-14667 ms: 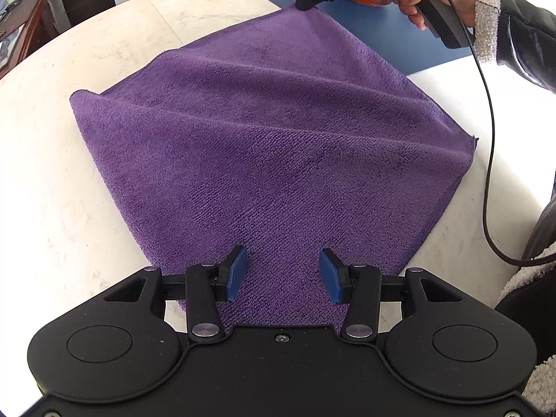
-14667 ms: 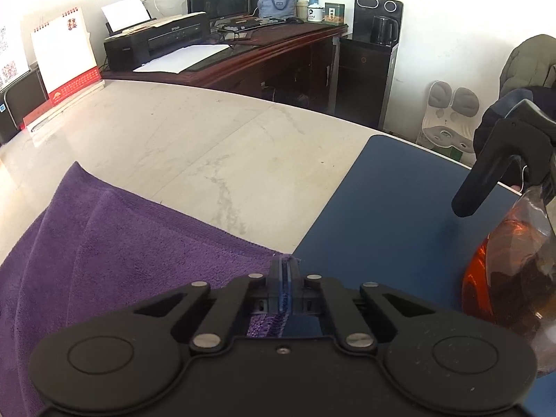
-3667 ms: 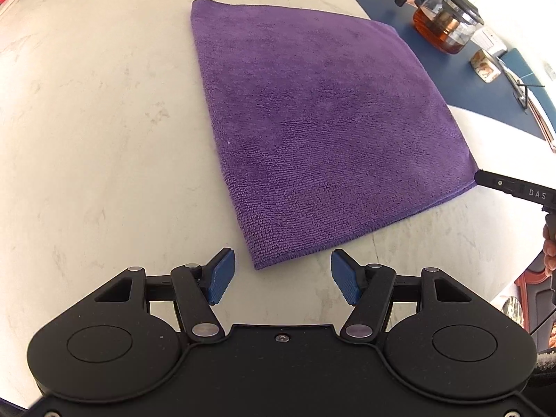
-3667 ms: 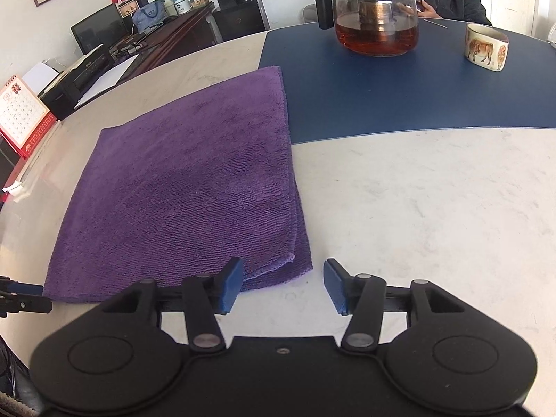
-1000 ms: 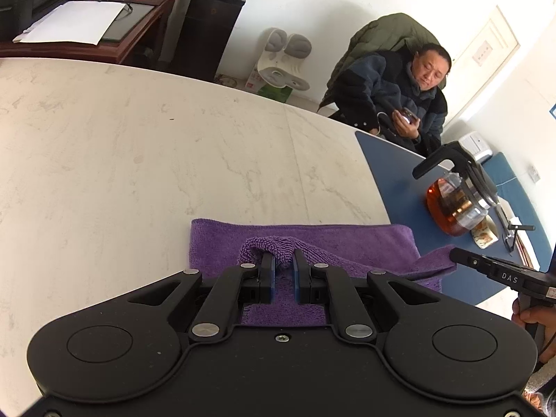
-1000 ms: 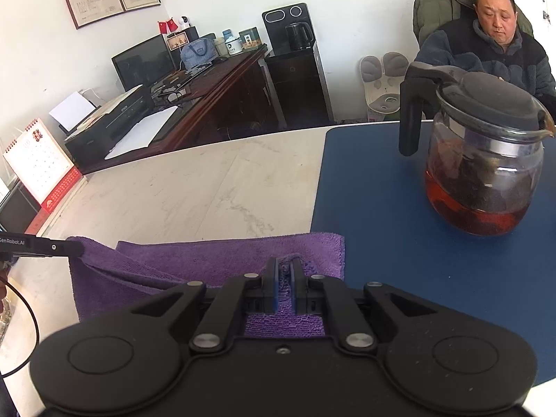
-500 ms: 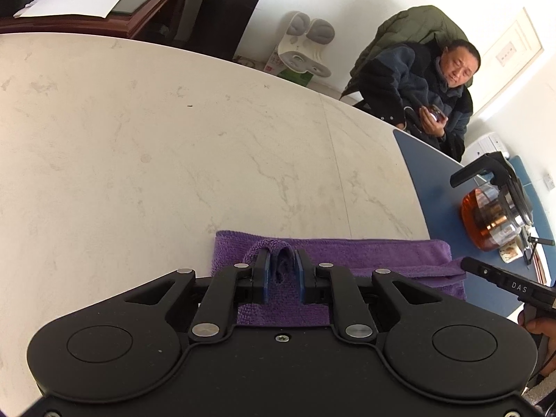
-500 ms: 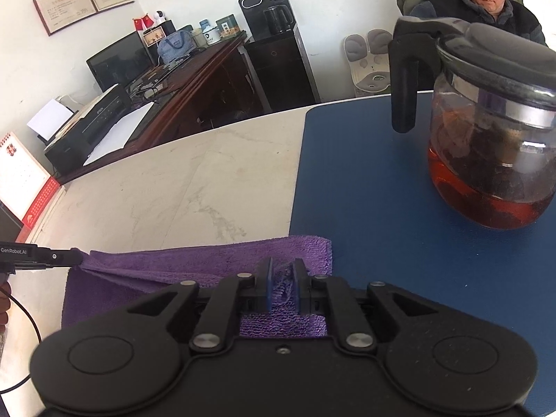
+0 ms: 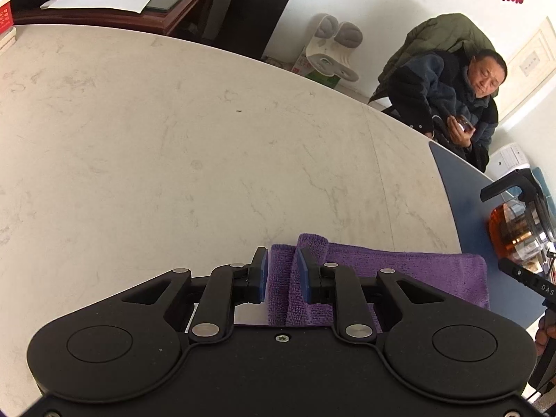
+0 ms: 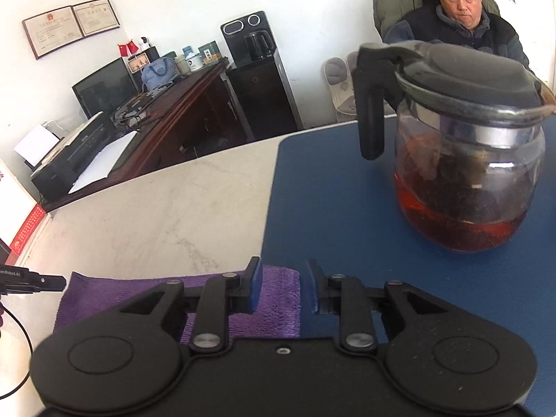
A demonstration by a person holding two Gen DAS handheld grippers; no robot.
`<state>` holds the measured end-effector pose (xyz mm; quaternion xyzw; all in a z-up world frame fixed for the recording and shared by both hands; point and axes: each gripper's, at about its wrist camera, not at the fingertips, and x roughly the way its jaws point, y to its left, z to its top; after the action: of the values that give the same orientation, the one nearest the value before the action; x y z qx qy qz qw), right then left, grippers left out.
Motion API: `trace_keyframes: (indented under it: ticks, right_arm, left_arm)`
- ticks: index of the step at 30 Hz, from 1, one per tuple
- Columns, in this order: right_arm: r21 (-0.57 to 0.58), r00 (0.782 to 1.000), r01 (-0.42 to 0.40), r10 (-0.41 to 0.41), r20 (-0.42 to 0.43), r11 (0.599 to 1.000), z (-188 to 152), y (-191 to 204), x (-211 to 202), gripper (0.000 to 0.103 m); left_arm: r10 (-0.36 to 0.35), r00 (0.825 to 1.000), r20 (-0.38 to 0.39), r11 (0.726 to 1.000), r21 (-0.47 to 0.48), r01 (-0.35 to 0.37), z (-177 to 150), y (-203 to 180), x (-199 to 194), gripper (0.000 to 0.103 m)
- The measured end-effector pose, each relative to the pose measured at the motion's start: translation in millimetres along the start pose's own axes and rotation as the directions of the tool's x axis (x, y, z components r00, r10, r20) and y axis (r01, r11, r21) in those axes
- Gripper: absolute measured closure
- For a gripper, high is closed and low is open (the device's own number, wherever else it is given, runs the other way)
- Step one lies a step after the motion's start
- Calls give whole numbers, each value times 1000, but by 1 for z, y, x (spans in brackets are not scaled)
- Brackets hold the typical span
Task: Fold towel
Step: 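Lower the folded edge onto the towel and open both grippers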
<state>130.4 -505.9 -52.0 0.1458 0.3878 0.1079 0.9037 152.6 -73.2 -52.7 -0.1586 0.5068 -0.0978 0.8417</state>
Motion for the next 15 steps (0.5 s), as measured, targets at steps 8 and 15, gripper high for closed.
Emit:
trace_keyframes:
  ticks: [8,15]
  right_arm:
    - [-118,991,-102,91,-96,988,-3,33,15,71]
    - [-127,987,-104,87,-137,986,-8,34,15,70]
  left_arm:
    - [43,999,-26,978,207,-37,2,-27,21,72]
    - [46,999,-20,953,299,-38,7,-33,27,62]
